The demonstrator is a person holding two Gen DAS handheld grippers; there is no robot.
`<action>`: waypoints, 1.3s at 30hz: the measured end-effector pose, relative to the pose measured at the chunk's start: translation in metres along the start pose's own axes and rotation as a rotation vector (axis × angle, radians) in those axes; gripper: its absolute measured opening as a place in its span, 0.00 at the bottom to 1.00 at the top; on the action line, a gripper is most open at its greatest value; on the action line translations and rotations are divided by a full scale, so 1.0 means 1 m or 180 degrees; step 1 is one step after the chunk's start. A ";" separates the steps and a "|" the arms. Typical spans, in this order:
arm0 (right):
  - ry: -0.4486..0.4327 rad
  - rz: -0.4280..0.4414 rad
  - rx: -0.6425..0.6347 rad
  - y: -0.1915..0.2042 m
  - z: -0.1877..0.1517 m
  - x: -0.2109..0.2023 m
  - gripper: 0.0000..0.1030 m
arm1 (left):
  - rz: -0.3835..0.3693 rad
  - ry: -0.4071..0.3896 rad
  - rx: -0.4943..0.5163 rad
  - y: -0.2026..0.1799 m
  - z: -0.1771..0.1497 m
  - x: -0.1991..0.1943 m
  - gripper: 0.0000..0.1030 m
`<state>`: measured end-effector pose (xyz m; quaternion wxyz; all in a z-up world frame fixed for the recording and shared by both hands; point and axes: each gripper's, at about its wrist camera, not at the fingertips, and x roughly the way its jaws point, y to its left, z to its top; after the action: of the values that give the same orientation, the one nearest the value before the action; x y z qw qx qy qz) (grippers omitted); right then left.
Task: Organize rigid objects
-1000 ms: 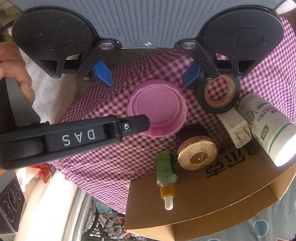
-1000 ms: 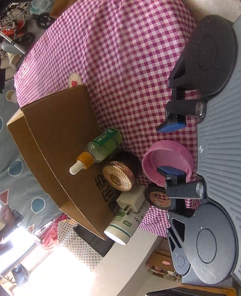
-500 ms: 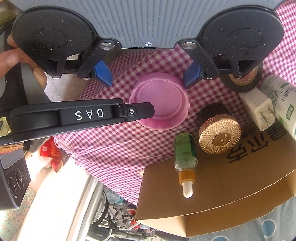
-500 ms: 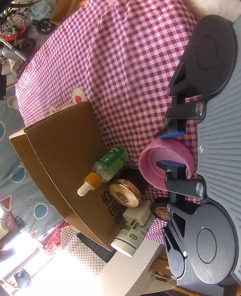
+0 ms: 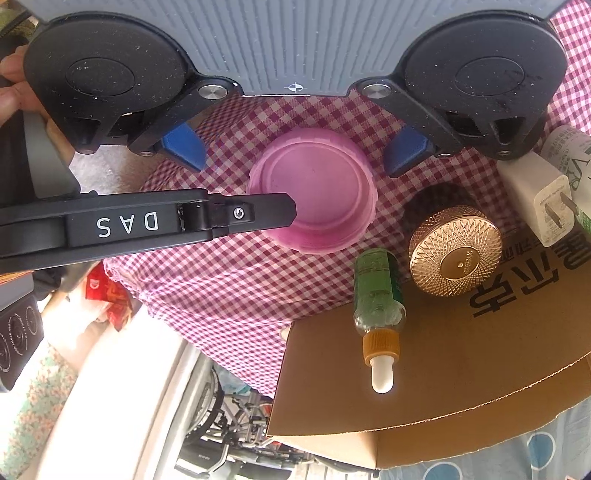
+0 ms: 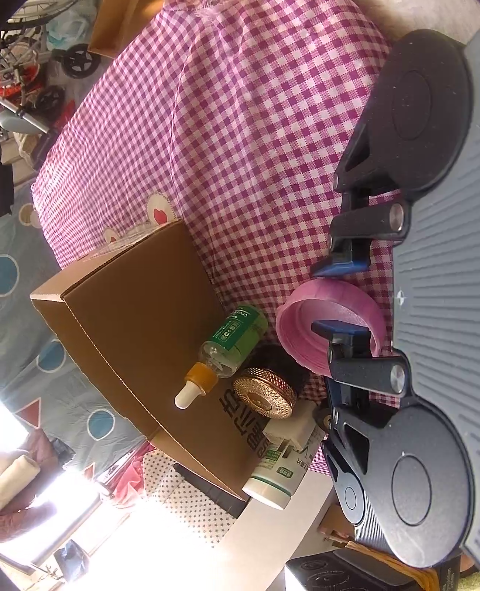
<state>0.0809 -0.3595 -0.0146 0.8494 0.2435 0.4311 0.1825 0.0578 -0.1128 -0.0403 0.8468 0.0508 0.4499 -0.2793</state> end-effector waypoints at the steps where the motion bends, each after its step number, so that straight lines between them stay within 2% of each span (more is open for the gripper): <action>1: -0.0006 0.0010 0.0012 0.000 0.000 0.000 0.26 | -0.0024 -0.0023 -0.0026 0.002 0.000 0.000 1.00; 9: -0.0029 0.0066 0.0079 -0.003 0.000 -0.001 0.27 | -0.0216 -0.0149 -0.0192 0.014 -0.004 -0.006 1.00; 16: -0.0036 0.0106 0.0134 -0.004 -0.001 -0.002 0.27 | -0.0134 -0.0146 -0.0047 0.007 -0.006 -0.005 1.00; 23: -0.0050 0.0137 0.0169 -0.007 -0.003 -0.004 0.27 | -0.0187 -0.0153 -0.0151 0.012 -0.005 -0.006 1.00; 31: -0.0057 0.0160 0.0187 -0.009 -0.004 -0.007 0.27 | -0.0100 -0.0109 -0.0057 0.006 -0.004 -0.004 1.00; 39: -0.0061 0.0163 0.0198 -0.010 -0.004 -0.008 0.27 | -0.0149 -0.0103 -0.0130 0.010 -0.003 -0.004 1.00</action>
<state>0.0739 -0.3707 -0.0175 0.8406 0.2826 0.4220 0.1884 0.0589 -0.1020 -0.0404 0.8481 0.0185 0.4428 -0.2905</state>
